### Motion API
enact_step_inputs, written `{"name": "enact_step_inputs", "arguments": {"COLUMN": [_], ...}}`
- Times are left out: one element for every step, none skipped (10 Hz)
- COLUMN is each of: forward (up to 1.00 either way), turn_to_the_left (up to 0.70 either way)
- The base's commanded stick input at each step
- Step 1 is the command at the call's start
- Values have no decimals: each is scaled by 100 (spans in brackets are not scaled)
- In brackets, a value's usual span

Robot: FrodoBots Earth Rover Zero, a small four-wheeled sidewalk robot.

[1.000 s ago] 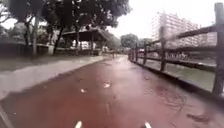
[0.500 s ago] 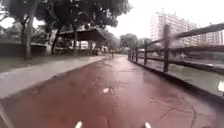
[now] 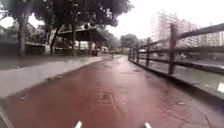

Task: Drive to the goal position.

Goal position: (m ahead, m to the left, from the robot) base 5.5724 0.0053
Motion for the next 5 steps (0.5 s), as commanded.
{"name": "enact_step_inputs", "arguments": {"forward": [50, 50, 50, 50, 50], "turn_to_the_left": [0, 0, 0, 0, 0]}}
